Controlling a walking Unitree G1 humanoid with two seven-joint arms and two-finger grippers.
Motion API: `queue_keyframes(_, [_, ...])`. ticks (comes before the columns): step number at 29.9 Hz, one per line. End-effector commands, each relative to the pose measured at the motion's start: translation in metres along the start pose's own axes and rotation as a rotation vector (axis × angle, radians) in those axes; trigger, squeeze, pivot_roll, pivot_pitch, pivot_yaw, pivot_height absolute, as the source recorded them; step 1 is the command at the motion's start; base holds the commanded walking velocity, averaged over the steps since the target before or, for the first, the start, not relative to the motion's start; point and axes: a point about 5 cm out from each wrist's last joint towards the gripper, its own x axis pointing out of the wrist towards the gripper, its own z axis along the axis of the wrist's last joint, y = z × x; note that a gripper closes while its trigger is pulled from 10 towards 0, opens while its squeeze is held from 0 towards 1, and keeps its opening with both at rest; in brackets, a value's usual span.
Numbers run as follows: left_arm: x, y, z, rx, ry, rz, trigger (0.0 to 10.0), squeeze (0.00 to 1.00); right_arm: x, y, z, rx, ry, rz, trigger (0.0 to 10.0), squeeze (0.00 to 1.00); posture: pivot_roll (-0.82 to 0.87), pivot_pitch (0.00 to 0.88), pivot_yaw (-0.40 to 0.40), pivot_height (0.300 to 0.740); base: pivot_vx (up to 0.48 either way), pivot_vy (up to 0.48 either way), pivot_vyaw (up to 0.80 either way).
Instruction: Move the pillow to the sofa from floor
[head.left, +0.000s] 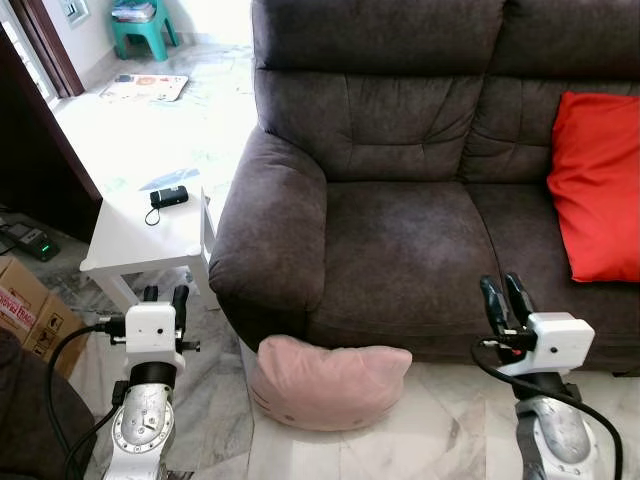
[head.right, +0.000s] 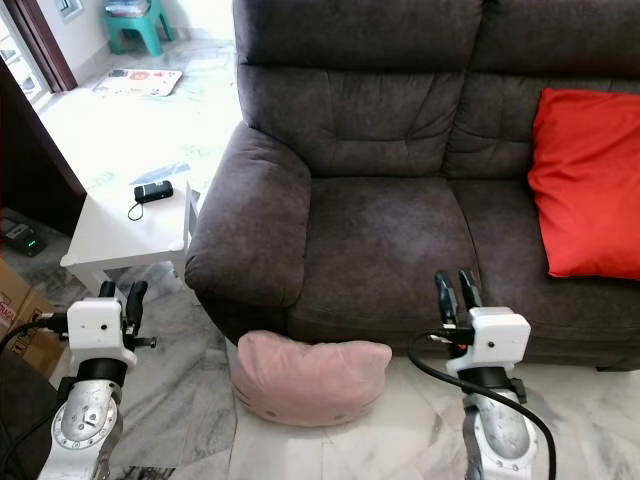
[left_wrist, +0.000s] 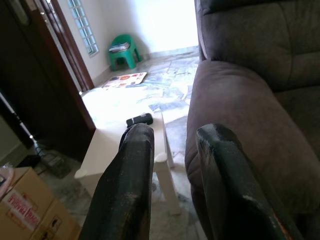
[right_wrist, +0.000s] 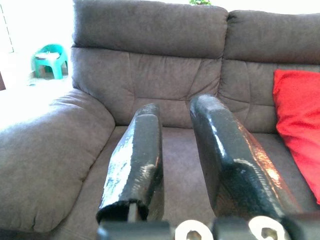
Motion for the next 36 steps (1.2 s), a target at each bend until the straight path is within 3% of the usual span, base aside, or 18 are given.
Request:
queue_keyframes(1, [0.004, 0.002, 0.007, -0.013, -0.008, -0.006, 10.0, 0.00, 0.002, 0.000, 0.007, 0.003, -0.014, -0.011, 10.0, 0.00, -0.03, 0.094, -0.007, 0.740, 0.000, 0.000, 0.00])
queue_keyframes(6, [0.012, -0.006, 0.012, -0.035, -0.012, -0.061, 10.0, 0.00, 0.016, 0.009, 0.020, 0.058, -0.067, -0.058, 10.0, 0.00, -0.03, 0.095, -0.003, 0.740, 0.000, 0.000, 0.00])
queue_keyframes(17, [0.029, -0.034, 0.020, -0.075, -0.029, -0.168, 10.0, 0.00, 0.030, 0.016, 0.017, 0.096, -0.026, -0.075, 10.0, 0.00, -0.04, 0.105, -0.004, 0.740, 0.000, 0.000, 0.00])
queue_keyframes(32, [0.030, -0.032, 0.023, -0.076, -0.044, -0.167, 10.0, 0.00, 0.036, 0.017, 0.017, 0.103, -0.008, -0.085, 10.0, 0.00, -0.03, 0.130, -0.010, 0.740, 0.000, 0.000, 0.00])
queue_keyframes(36, [0.030, -0.032, 0.022, -0.077, -0.044, -0.166, 10.0, 0.00, 0.037, 0.016, 0.017, 0.111, -0.008, -0.094, 10.0, 0.00, -0.04, 0.128, -0.012, 0.740, 0.000, 0.000, -0.74])
